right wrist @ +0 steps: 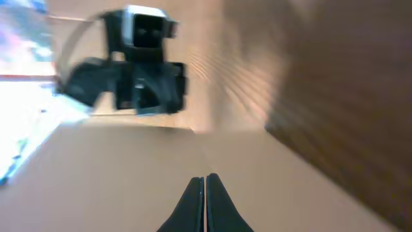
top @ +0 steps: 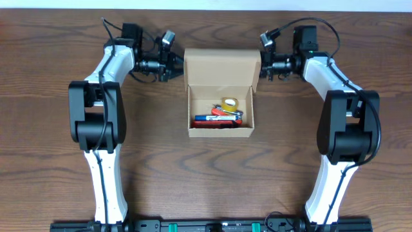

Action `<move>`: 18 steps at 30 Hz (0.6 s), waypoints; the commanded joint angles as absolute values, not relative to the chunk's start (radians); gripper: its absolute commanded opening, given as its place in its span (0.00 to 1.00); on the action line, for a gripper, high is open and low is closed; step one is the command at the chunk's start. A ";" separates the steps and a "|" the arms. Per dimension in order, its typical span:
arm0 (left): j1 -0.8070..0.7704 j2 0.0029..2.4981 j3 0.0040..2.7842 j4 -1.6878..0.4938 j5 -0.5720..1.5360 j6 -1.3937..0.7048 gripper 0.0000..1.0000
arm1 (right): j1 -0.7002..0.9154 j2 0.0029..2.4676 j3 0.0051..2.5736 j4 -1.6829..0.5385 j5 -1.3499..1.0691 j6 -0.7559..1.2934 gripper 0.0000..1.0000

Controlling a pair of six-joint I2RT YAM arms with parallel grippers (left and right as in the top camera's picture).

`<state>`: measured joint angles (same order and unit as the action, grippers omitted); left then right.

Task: Pack container
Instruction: 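Press the closed lid down with the right gripper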

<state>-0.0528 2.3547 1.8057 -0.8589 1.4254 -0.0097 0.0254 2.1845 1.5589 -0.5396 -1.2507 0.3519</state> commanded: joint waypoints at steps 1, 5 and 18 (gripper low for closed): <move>-0.053 2.292 1.816 -1.015 1.318 0.300 0.06 | 0.062 2.114 1.558 -0.674 -1.101 0.125 0.02; -0.053 2.273 1.816 -1.227 1.282 0.513 0.06 | 0.086 2.056 1.558 -0.833 -0.963 0.021 0.02; -0.038 2.182 1.816 -1.330 0.776 0.551 0.06 | 0.105 1.832 1.583 -0.999 -0.634 -0.110 0.02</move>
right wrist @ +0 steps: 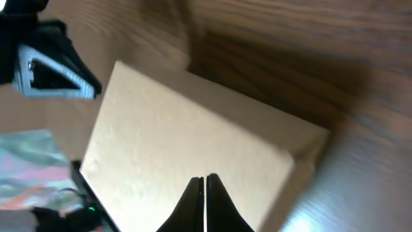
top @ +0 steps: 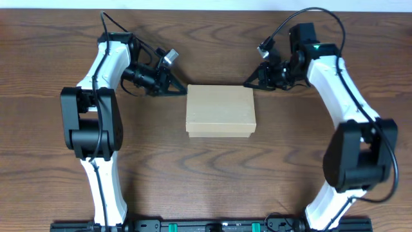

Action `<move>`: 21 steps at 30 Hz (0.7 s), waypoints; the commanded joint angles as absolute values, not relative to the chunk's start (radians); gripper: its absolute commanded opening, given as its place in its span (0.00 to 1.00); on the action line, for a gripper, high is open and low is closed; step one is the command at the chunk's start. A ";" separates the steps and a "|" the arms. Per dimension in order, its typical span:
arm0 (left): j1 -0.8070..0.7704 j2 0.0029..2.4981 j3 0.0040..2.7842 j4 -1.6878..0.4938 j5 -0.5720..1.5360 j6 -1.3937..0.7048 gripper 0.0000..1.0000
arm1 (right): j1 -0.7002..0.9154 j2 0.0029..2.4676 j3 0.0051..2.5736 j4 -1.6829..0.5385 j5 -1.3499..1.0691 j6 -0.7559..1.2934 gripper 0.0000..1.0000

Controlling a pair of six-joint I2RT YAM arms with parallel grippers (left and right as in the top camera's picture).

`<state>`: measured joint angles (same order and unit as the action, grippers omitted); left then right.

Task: Pack container
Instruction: 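Press the closed lid down with the right gripper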

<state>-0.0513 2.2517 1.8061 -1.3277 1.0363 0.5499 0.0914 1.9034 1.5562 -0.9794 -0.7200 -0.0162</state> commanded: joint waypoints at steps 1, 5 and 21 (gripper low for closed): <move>-0.034 2.167 1.816 -1.330 0.705 0.534 0.06 | 0.116 1.803 1.589 -1.016 -0.588 -0.131 0.02; -0.025 2.086 1.816 -1.327 0.323 0.394 0.27 | 0.203 1.687 1.590 -1.072 -0.331 -0.191 0.09; -0.019 1.644 1.816 -1.215 -0.169 0.041 0.28 | 0.566 1.596 1.589 -1.112 -0.184 -0.135 0.02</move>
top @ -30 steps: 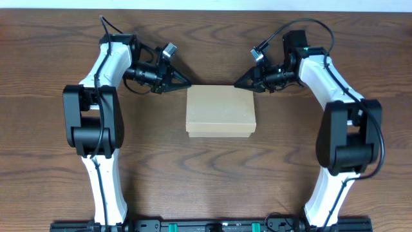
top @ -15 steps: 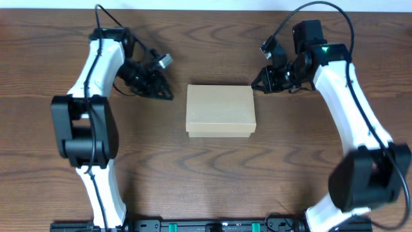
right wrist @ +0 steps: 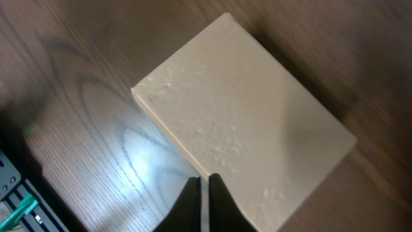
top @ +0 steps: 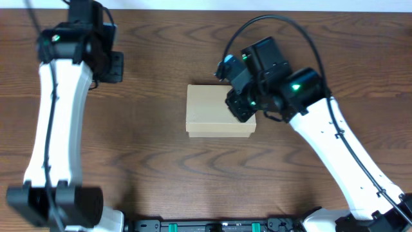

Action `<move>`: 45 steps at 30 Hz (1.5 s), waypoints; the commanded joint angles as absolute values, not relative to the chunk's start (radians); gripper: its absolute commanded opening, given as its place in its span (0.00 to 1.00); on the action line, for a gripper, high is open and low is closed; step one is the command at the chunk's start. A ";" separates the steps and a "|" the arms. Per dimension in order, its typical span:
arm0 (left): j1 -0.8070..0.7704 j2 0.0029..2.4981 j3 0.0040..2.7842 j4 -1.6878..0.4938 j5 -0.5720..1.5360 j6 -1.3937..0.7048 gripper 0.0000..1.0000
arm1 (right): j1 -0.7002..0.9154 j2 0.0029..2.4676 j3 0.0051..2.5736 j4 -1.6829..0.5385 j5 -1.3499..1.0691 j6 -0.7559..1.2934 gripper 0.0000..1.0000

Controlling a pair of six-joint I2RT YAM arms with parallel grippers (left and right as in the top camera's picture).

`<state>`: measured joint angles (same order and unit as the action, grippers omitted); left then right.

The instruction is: Pack container

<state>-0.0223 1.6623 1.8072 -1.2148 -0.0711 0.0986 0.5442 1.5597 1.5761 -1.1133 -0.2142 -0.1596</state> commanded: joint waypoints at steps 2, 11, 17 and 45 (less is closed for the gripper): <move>-0.019 1.638 1.816 -1.224 -0.168 0.041 0.28 | 0.571 1.630 1.589 -1.110 -0.183 -0.135 0.02; -0.019 1.641 1.816 -1.238 -0.168 0.041 0.28 | 0.570 1.802 1.589 -1.111 -0.183 -0.136 0.02; -0.019 1.642 1.816 -1.237 -0.168 0.041 0.28 | 0.570 1.840 1.589 -1.108 -0.183 -0.136 0.02; -0.018 1.641 1.816 -1.199 -0.155 0.118 0.67 | 0.404 1.883 1.834 -1.024 0.066 -0.057 0.47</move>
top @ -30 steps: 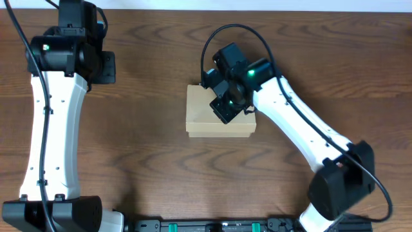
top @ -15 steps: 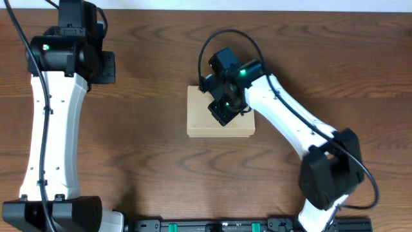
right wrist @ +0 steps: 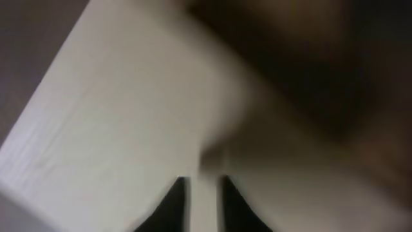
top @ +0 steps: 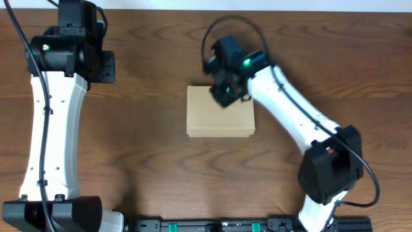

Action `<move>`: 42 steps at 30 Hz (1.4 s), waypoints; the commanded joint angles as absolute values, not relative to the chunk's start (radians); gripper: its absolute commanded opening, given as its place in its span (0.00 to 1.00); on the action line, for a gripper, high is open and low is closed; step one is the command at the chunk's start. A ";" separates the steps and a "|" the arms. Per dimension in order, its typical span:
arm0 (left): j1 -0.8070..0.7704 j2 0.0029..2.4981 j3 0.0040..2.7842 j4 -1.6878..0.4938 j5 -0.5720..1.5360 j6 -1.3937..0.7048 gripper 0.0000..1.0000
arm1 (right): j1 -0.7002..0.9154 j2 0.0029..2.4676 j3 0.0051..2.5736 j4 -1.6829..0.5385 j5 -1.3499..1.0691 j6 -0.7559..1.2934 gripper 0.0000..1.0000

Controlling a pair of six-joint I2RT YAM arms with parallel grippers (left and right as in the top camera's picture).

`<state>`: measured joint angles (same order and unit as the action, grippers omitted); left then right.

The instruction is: Pack container

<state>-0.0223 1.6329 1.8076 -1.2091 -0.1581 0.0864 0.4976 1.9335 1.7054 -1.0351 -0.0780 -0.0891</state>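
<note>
The tan cardboard box (top: 221, 116) sits in the middle of the table with its lid down, so its contents are hidden. My right gripper (top: 221, 95) hangs over the box's back edge, pointing down at the lid. The right wrist view is blurred; it shows the pale lid (right wrist: 116, 129) close below the gripper (right wrist: 201, 182), whose dark fingertips stand a narrow gap apart with nothing between them. My left gripper (top: 107, 66) is far off at the back left, away from the box, and its jaws cannot be made out.
Brown wooden table (top: 148, 161) all round the box. The left arm (top: 51, 122) stretches along the left side, the right arm (top: 290, 116) runs diagonally from the front right to the box. A black rail (top: 212, 225) lies along the front edge.
My right gripper has moved from the box's right side to its back edge, closer to the lid, and its fingertips now show a wider gap. The left arm has barely moved.
The box stood open with items inside, both grippers at its raised lid's corners. Then the lid was down, with both grippers just behind it. Then the left arm was back at the far left and the right gripper above the box, now over its back edge.
</note>
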 commanded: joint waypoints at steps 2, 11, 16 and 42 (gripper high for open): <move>-0.018 1.641 1.816 -1.198 -0.141 0.129 0.95 | 0.324 1.866 1.907 -1.013 0.038 -0.071 0.50; 0.064 1.617 1.808 -1.173 0.206 0.244 0.89 | 0.005 1.842 1.960 -1.105 -0.035 -0.104 0.63; 0.079 1.467 1.686 -1.066 0.211 0.239 0.89 | -0.036 1.722 1.842 -1.046 -0.060 -0.110 0.64; 0.082 0.772 0.925 -0.818 0.054 -0.004 0.95 | -0.036 0.828 0.783 -0.647 0.105 -0.083 0.99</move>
<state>0.0776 0.7647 0.9249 -0.8181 0.0834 0.0219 -0.0372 0.8219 0.8059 -0.6434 0.0456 -0.0872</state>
